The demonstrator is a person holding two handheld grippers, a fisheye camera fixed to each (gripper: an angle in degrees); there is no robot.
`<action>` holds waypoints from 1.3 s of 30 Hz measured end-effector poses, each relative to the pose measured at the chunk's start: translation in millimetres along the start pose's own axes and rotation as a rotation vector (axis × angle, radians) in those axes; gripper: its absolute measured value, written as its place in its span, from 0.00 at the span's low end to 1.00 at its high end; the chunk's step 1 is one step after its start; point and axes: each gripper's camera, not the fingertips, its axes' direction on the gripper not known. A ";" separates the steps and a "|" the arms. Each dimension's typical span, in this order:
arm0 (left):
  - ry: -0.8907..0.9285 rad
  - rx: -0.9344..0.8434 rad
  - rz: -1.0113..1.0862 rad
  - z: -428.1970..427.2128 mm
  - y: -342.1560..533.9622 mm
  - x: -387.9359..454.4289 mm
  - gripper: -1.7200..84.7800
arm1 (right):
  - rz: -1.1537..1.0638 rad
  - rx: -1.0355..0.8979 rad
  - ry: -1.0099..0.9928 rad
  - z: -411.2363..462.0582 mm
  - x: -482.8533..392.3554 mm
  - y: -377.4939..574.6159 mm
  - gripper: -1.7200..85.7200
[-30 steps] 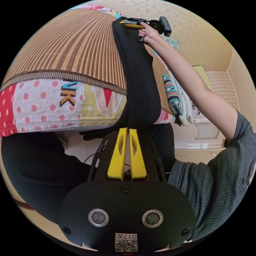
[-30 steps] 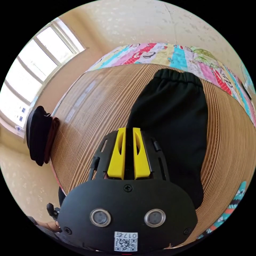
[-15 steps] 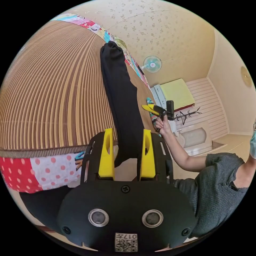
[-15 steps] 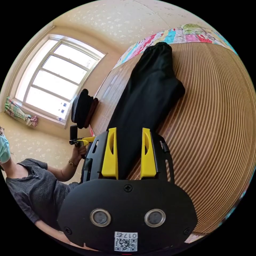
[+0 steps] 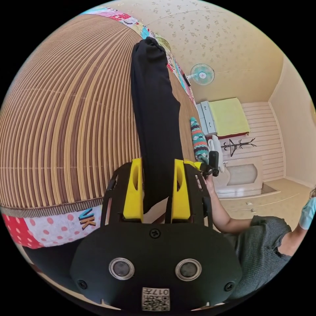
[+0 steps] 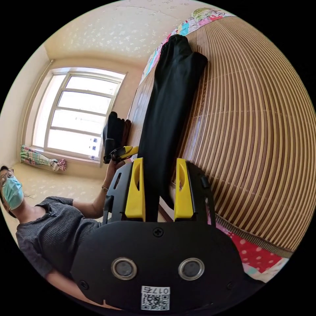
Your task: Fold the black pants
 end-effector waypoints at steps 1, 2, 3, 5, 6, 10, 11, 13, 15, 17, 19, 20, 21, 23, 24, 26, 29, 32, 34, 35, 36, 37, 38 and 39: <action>-0.004 -0.009 -0.003 3.2 -2.7 0.1 0.17 | 0.002 -0.010 -0.007 2.2 -2.1 -4.7 0.17; -0.012 -0.017 -0.009 6.0 -4.4 -0.1 0.16 | 0.005 -0.038 -0.031 7.4 -5.9 -13.7 0.17; -0.018 -0.021 -0.012 7.0 -4.9 -0.4 0.15 | 0.017 -0.057 -0.049 10.7 -8.0 -19.8 0.17; -0.042 -0.031 -0.027 9.1 -4.2 -4.5 0.11 | 0.038 -0.069 -0.058 11.0 -9.5 -22.7 0.15; -0.040 -0.032 -0.032 9.3 -3.6 -6.6 0.10 | 0.058 -0.069 -0.044 8.6 -9.7 -21.1 0.13; 0.120 -0.024 -0.023 5.4 3.7 -21.8 0.08 | 0.060 -0.031 -0.145 -12.4 -12.6 -4.6 0.07; 0.174 -0.017 -0.001 1.0 8.0 -22.2 0.08 | 0.060 -0.014 -0.219 -21.5 -14.6 3.6 0.06; 0.244 -0.007 0.047 -6.6 16.4 -17.7 0.07 | 0.029 -0.007 -0.273 -32.3 -25.7 16.8 0.06; 0.274 -0.005 0.094 -13.8 27.0 -8.3 0.07 | -0.024 -0.012 -0.299 -45.9 -49.2 34.8 0.05; 0.304 0.011 0.162 -25.5 42.5 9.9 0.07 | -0.071 -0.006 -0.312 -57.9 -71.4 48.8 0.05; 0.338 0.041 0.211 -38.2 53.5 26.2 0.07 | -0.115 0.014 -0.335 -72.5 -94.5 62.1 0.05; 0.364 0.070 0.244 -49.2 59.7 38.5 0.07 | -0.145 0.036 -0.356 -84.6 -110.7 70.0 0.04; 0.377 0.087 0.261 -55.3 62.4 45.2 0.07 | -0.177 0.066 -0.381 -99.1 -128.2 77.2 0.04; 0.434 0.144 0.336 -80.5 68.9 76.5 0.07 | -0.242 0.102 -0.411 -121.2 -158.6 84.8 0.04; 0.445 0.154 0.359 -86.6 69.4 86.2 0.07 | -0.295 0.116 -0.417 -135.0 -183.2 87.9 0.04; 0.459 0.202 0.455 -112.3 70.6 129.1 0.07 | -0.385 0.138 -0.395 -157.2 -226.4 92.3 0.04; 0.484 0.267 0.592 -148.7 71.9 189.1 0.07 | -0.544 0.180 -0.363 -195.6 -303.6 101.5 0.04; 0.543 0.343 0.754 -186.8 78.5 252.6 0.07 | -0.719 0.224 -0.371 -233.5 -383.7 115.6 0.04; 0.590 0.381 0.853 -208.4 84.6 291.2 0.07 | -0.816 0.258 -0.384 -254.4 -429.3 127.1 0.04; 0.617 0.406 0.912 -221.7 89.6 315.6 0.07 | -0.881 0.280 -0.393 -266.8 -459.1 136.2 0.04; 0.629 0.418 0.939 -228.1 92.4 327.5 0.07 | -0.934 0.302 -0.392 -277.2 -485.9 145.4 0.04; 0.648 0.440 0.982 -239.5 97.5 349.9 0.07 | -0.951 0.315 -0.386 -281.9 -498.0 149.7 0.04; 0.650 0.460 1.016 -248.5 101.6 369.8 0.07 | -0.962 0.351 -0.364 -290.0 -519.0 157.5 0.04; 0.642 0.471 1.029 -252.2 103.1 378.6 0.07 | -0.955 0.393 -0.330 -296.3 -534.9 163.1 0.04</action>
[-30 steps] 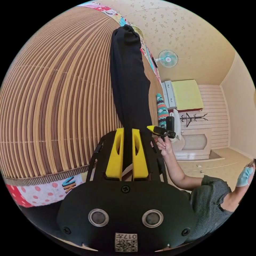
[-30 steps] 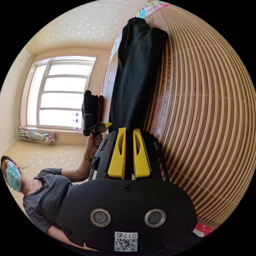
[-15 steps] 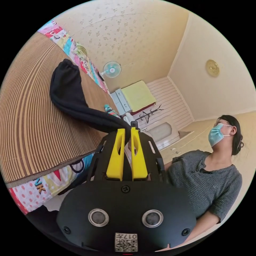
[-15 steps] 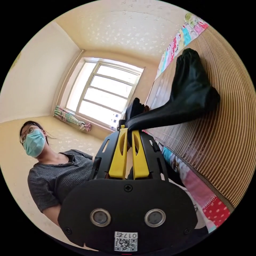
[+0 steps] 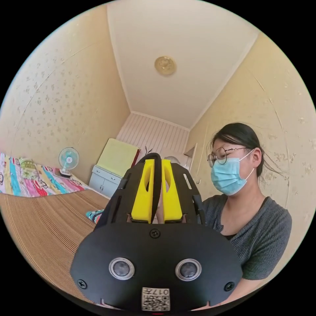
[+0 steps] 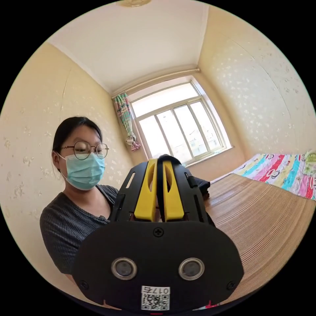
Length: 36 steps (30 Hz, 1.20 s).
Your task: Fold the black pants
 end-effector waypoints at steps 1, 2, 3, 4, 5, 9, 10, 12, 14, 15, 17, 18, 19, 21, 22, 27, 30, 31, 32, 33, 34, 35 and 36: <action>-0.034 0.005 0.026 5.3 -11.4 7.9 0.07 | 0.000 0.010 0.029 0.3 -4.9 -4.9 0.04; -0.079 0.010 0.036 10.6 -19.8 10.9 0.07 | 0.006 0.022 0.090 1.5 -8.6 -12.1 0.04; -0.101 0.010 0.033 13.6 -23.0 9.7 0.07 | 0.023 0.023 0.151 4.1 -3.1 -17.2 0.04; -0.152 0.005 0.015 20.0 -27.7 1.6 0.07 | 0.036 0.020 0.181 5.6 3.3 -19.0 0.04; -0.205 -0.008 -0.023 26.0 -30.1 -14.9 0.07 | 0.074 0.013 0.239 8.4 23.2 -20.7 0.04; -0.242 -0.018 -0.252 34.1 -22.5 -104.6 0.07 | 0.283 -0.004 0.319 17.7 147.2 -13.7 0.04; -0.294 -0.035 -0.300 35.8 -19.2 -134.1 0.07 | 0.312 -0.009 0.327 19.4 165.6 -12.6 0.04; -0.370 -0.057 -0.347 36.7 -14.2 -170.0 0.07 | 0.346 -0.033 0.389 31.1 220.2 -8.9 0.04; -0.401 -0.092 -0.313 39.1 -5.5 -194.4 0.07 | 0.346 -0.029 0.434 40.7 239.0 -0.4 0.04; -0.409 -0.110 -0.281 40.4 -1.7 -195.4 0.07 | 0.332 -0.040 0.463 48.6 243.4 10.1 0.04; -0.469 -0.192 -0.231 40.1 33.9 -195.7 0.07 | 0.322 -0.101 0.519 61.5 246.0 40.1 0.04; -0.476 -0.216 -0.245 39.2 47.7 -197.7 0.07 | 0.338 -0.146 0.543 67.5 249.9 73.1 0.04; -0.481 -0.263 -0.288 35.9 82.7 -203.2 0.07 | 0.350 -0.166 0.547 69.3 252.6 93.5 0.04; -0.485 -0.327 -0.407 27.8 147.7 -212.8 0.07 | 0.456 -0.250 0.510 71.1 270.7 194.1 0.04; -0.479 -0.367 -0.514 22.7 196.4 -216.6 0.07 | 0.505 -0.271 0.498 70.6 275.8 222.2 0.04; -0.527 -0.460 -0.852 5.0 362.2 -188.2 0.08 | 0.917 -0.353 0.425 42.7 276.8 437.2 0.05; -0.499 -0.302 -0.995 -21.7 400.1 -172.2 0.10 | 1.030 -0.175 0.398 -10.7 273.4 472.2 0.07; -0.498 -0.253 -1.002 -27.0 399.4 -170.8 0.14 | 1.037 -0.143 0.411 -21.4 275.0 472.6 0.08; -0.519 -0.231 -0.980 -28.3 391.0 -171.1 0.17 | 1.039 -0.092 0.435 -39.7 281.7 467.9 0.10; -0.540 -0.230 -0.962 -27.8 384.4 -171.9 0.18 | 1.022 -0.067 0.443 -51.4 292.4 456.1 0.12; -0.590 -0.235 -0.913 -25.1 368.5 -174.6 0.20 | 1.007 -0.067 0.444 -54.3 299.0 448.3 0.13; -0.633 -0.241 -0.866 -20.4 352.4 -179.9 0.21 | 0.980 -0.091 0.446 -54.2 315.1 431.0 0.15; -0.647 -0.246 -0.852 -17.6 346.0 -184.0 0.22 | 0.958 -0.132 0.454 -47.6 333.2 415.5 0.16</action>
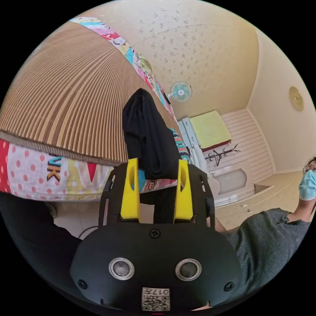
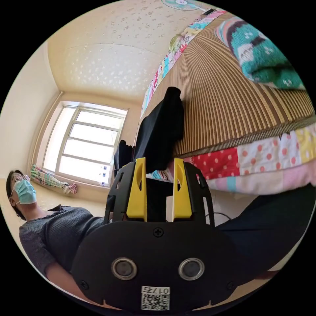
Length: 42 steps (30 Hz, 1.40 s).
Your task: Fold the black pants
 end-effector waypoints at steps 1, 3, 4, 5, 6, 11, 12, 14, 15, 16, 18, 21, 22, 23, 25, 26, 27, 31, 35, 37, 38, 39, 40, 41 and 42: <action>-0.022 -0.007 0.007 6.3 -15.5 4.6 0.23 | -0.013 -0.012 0.013 5.5 -2.7 -10.9 0.17; -0.039 -0.060 -0.010 24.6 -36.6 4.5 0.25 | -0.050 -0.078 0.060 40.2 -7.9 -49.0 0.18; -0.055 -0.094 -0.021 37.9 -45.8 3.5 0.26 | -0.053 -0.103 0.076 51.2 -7.3 -56.8 0.19; -0.095 -0.082 -0.015 47.0 -47.7 5.5 0.25 | -0.039 -0.160 0.135 74.4 -2.8 -70.7 0.19; -0.122 -0.074 -0.009 51.5 -46.8 7.4 0.24 | -0.033 -0.210 0.176 95.3 2.9 -82.5 0.20; -0.207 -0.071 -0.021 67.4 -38.3 16.7 0.19 | -0.048 -0.285 0.125 140.3 18.0 -113.8 0.17; -0.211 -0.071 -0.024 65.1 -38.4 16.1 0.18 | -0.044 -0.299 0.092 150.2 20.7 -121.0 0.16; -0.223 -0.038 -0.036 45.4 -38.5 9.9 0.16 | -0.068 -0.323 0.090 169.2 16.9 -130.3 0.15; -0.225 -0.024 -0.041 37.6 -38.3 7.5 0.16 | -0.084 -0.341 0.099 185.8 12.2 -136.3 0.14; -0.204 0.006 -0.042 19.4 -37.0 2.5 0.14 | -0.087 -0.350 0.097 195.3 10.1 -139.3 0.14; -0.182 0.077 -0.057 -15.4 -30.1 -5.3 0.13 | -0.092 -0.376 0.069 239.8 1.7 -152.5 0.14; -0.238 0.207 -0.105 -86.0 -1.0 -17.1 0.15 | -0.104 -0.396 0.049 305.2 -14.7 -172.1 0.14; -0.256 0.262 -0.124 -114.4 16.4 -20.6 0.15 | -0.107 -0.400 0.046 319.9 -19.5 -176.8 0.14; -0.271 0.310 -0.147 -142.0 36.9 -24.2 0.15 | -0.115 -0.413 0.043 349.2 -30.0 -185.8 0.14; -0.284 0.373 -0.202 -177.4 70.7 -29.0 0.15 | -0.128 -0.449 0.044 396.7 -47.5 -200.6 0.13; -0.280 0.410 -0.237 -195.7 93.1 -30.4 0.15 | -0.137 -0.478 0.046 428.8 -60.0 -211.3 0.13; -0.276 0.424 -0.249 -202.5 103.0 -30.3 0.15 | -0.154 -0.498 0.054 461.0 -74.2 -222.0 0.13; -0.255 0.441 -0.293 -223.1 154.2 -21.3 0.15 | -0.204 -0.522 0.122 553.6 -117.3 -250.6 0.13; -0.212 0.425 -0.296 -219.6 171.3 -13.8 0.15 | -0.245 -0.605 0.159 645.4 -151.2 -278.3 0.14; -0.195 0.398 -0.282 -214.8 168.7 -13.4 0.15 | -0.269 -0.621 0.131 655.4 -161.5 -283.4 0.14; -0.193 0.380 -0.268 -212.1 165.4 -12.6 0.15 | -0.315 -0.614 0.100 648.2 -169.1 -281.7 0.13; -0.194 0.373 -0.260 -211.0 163.6 -12.0 0.15 | -0.360 -0.605 0.069 631.8 -173.4 -275.6 0.13; -0.195 0.365 -0.242 -209.7 160.1 -10.4 0.15 | -0.383 -0.602 0.060 620.6 -173.8 -270.8 0.12; -0.197 0.360 -0.221 -208.4 156.3 -8.5 0.15 | -0.440 -0.592 0.041 590.9 -171.3 -258.1 0.11; -0.197 0.357 -0.210 -207.6 154.3 -7.5 0.15 | -0.491 -0.576 0.053 554.3 -162.9 -243.2 0.09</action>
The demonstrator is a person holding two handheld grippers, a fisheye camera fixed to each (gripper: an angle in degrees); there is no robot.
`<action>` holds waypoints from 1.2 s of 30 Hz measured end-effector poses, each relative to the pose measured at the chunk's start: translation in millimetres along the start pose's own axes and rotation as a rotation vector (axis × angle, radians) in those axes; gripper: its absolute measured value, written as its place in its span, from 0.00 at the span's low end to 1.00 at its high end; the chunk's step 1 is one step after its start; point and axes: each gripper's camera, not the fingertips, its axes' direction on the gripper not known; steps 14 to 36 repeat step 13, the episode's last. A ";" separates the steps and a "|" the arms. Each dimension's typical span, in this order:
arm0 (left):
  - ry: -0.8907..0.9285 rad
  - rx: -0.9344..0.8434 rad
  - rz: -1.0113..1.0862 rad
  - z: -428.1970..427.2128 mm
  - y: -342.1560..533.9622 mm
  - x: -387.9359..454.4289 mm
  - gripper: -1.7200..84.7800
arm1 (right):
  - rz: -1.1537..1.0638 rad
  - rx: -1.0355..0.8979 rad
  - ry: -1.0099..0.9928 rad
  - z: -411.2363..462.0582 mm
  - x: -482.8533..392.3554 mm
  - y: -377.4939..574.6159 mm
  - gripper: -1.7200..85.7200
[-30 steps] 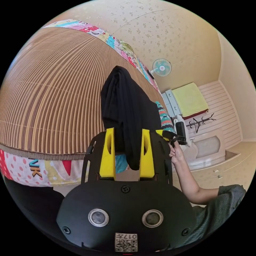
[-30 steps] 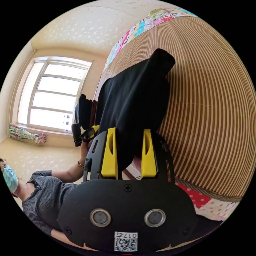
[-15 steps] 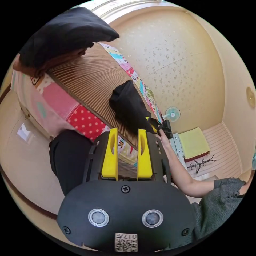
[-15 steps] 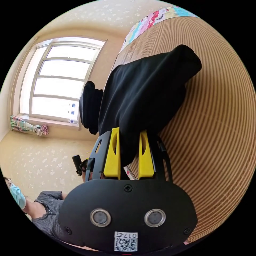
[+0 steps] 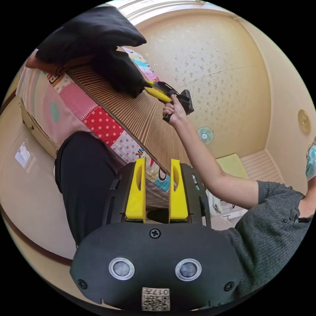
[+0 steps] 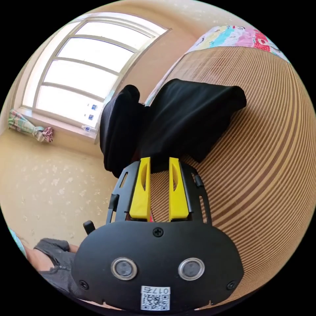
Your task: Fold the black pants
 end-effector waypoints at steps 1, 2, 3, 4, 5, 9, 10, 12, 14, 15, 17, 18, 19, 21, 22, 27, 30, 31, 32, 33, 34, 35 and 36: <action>0.003 -0.007 0.025 3.4 -3.0 3.2 0.15 | -0.009 0.006 0.028 -12.3 0.8 19.6 0.08; 0.005 -0.019 0.050 8.3 -6.1 6.7 0.15 | 0.009 0.021 0.102 -40.7 7.0 63.3 0.07; 0.006 -0.028 0.061 11.7 -7.8 8.4 0.14 | 0.048 0.045 0.184 -74.7 17.3 112.1 0.06; 0.015 -0.056 0.072 20.5 -11.9 10.7 0.14 | 0.073 0.062 0.225 -93.8 23.5 138.0 0.05; 0.039 -0.099 0.070 32.4 -16.5 11.8 0.14 | 0.143 0.104 0.312 -136.7 37.2 194.0 0.05; 0.126 -0.195 0.116 70.8 -24.9 24.8 0.14 | 0.578 0.397 0.624 -298.6 64.7 410.9 0.05; 0.129 -0.225 0.142 84.4 -26.3 33.7 0.14 | 0.645 0.450 0.655 -318.4 64.0 441.6 0.06; 0.149 -0.277 0.180 105.6 -27.6 49.4 0.14 | 0.894 0.645 0.711 -381.1 55.3 553.9 0.07; 0.166 -0.306 0.203 119.2 -27.1 61.0 0.14 | 0.929 0.699 0.718 -392.5 49.9 578.0 0.08; 0.166 -0.306 0.203 119.2 -27.1 61.0 0.14 | 0.929 0.699 0.718 -392.5 49.9 578.0 0.08; 0.166 -0.306 0.203 119.2 -27.1 61.0 0.14 | 0.929 0.699 0.718 -392.5 49.9 578.0 0.08; 0.166 -0.306 0.203 119.2 -27.1 61.0 0.14 | 0.929 0.699 0.718 -392.5 49.9 578.0 0.08; 0.166 -0.306 0.203 119.2 -27.1 61.0 0.14 | 0.929 0.699 0.718 -392.5 49.9 578.0 0.08; 0.166 -0.306 0.203 119.2 -27.1 61.0 0.14 | 0.929 0.699 0.718 -392.5 49.9 578.0 0.08; 0.166 -0.306 0.203 119.2 -27.1 61.0 0.14 | 0.929 0.699 0.718 -392.5 49.9 578.0 0.08; 0.166 -0.306 0.203 119.2 -27.1 61.0 0.14 | 0.929 0.699 0.718 -392.5 49.9 578.0 0.08; 0.166 -0.306 0.203 119.2 -27.1 61.0 0.14 | 0.929 0.699 0.718 -392.5 49.9 578.0 0.08; 0.166 -0.306 0.203 119.2 -27.1 61.0 0.14 | 0.929 0.699 0.718 -392.5 49.9 578.0 0.08; 0.166 -0.306 0.203 119.2 -27.1 61.0 0.14 | 0.929 0.699 0.718 -392.5 49.9 578.0 0.08; 0.166 -0.306 0.203 119.2 -27.1 61.0 0.14 | 0.929 0.699 0.718 -392.5 49.9 578.0 0.08; 0.166 -0.306 0.203 119.2 -27.1 61.0 0.14 | 0.929 0.699 0.718 -392.5 49.9 578.0 0.08; 0.166 -0.306 0.203 119.2 -27.1 61.0 0.14 | 0.929 0.699 0.718 -392.5 49.9 578.0 0.08; 0.166 -0.306 0.203 119.2 -27.1 61.0 0.14 | 0.929 0.699 0.718 -392.5 49.9 578.0 0.08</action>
